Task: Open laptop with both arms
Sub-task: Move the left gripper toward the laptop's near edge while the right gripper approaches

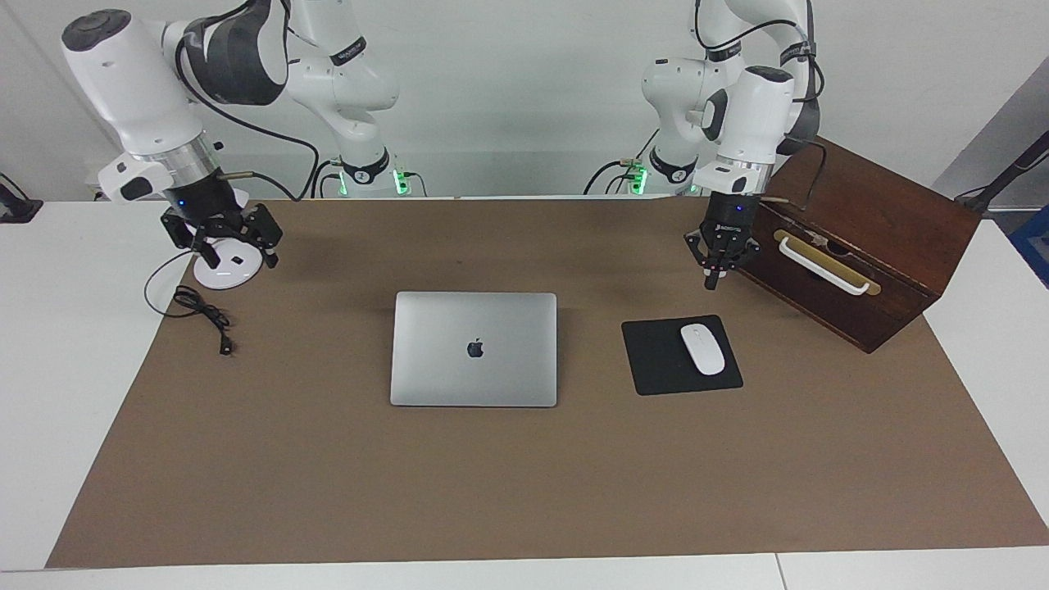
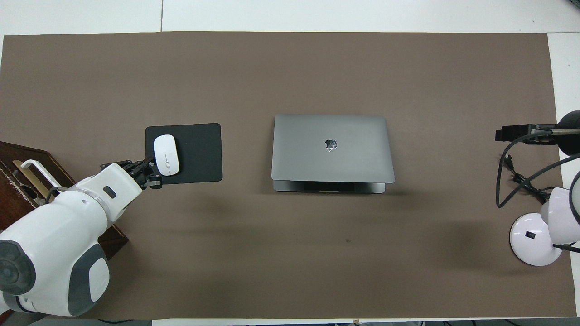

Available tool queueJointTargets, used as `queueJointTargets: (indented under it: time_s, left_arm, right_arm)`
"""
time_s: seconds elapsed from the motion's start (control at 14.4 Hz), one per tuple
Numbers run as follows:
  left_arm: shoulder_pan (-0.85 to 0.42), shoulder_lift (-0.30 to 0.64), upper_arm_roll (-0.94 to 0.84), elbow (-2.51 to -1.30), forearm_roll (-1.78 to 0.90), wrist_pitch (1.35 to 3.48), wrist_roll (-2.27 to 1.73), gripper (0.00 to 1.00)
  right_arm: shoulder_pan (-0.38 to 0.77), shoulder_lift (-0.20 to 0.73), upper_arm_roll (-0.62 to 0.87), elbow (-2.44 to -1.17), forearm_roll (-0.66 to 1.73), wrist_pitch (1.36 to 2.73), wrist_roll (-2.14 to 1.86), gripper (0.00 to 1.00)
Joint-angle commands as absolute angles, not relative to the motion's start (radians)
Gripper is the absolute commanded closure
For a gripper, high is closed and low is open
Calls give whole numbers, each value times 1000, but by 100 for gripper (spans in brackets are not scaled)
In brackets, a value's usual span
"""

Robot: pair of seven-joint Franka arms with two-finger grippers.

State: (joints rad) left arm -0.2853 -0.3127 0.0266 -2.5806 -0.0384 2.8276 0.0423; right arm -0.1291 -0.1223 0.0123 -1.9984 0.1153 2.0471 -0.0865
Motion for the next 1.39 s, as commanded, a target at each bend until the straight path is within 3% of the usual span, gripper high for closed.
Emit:
queueJointTargets:
  time_s: [0.0, 0.28, 0.62, 0.97, 1.11, 1.32]
  left_arm:
    - [-339, -261, 40, -2632, -26, 2989, 49, 100]
    - [-393, -121, 40, -2657, -26, 3207, 43, 100]
    - [-468, -35, 40, -2657, -26, 3336, 37, 100]
    - [-557, 87, 40, -2660, -34, 3505, 29, 100]
    - [-590, 92, 40, -2657, -50, 3505, 26, 100]
    - [-664, 118, 40, -2628, -139, 3505, 26, 100]
  right_arm:
    - [-143, -158, 17, -2112, 207, 2170, -133, 0]
    - [-123, -166, 20, -2256, 400, 2414, -208, 0]
    - [-31, -160, 18, -2322, 794, 2531, -238, 0]
    - [216, -118, 18, -2378, 1309, 2823, -236, 0]
    - [331, -88, 18, -2369, 1510, 2940, -239, 0]
    - [426, -68, 20, -2338, 1798, 2997, -238, 0]
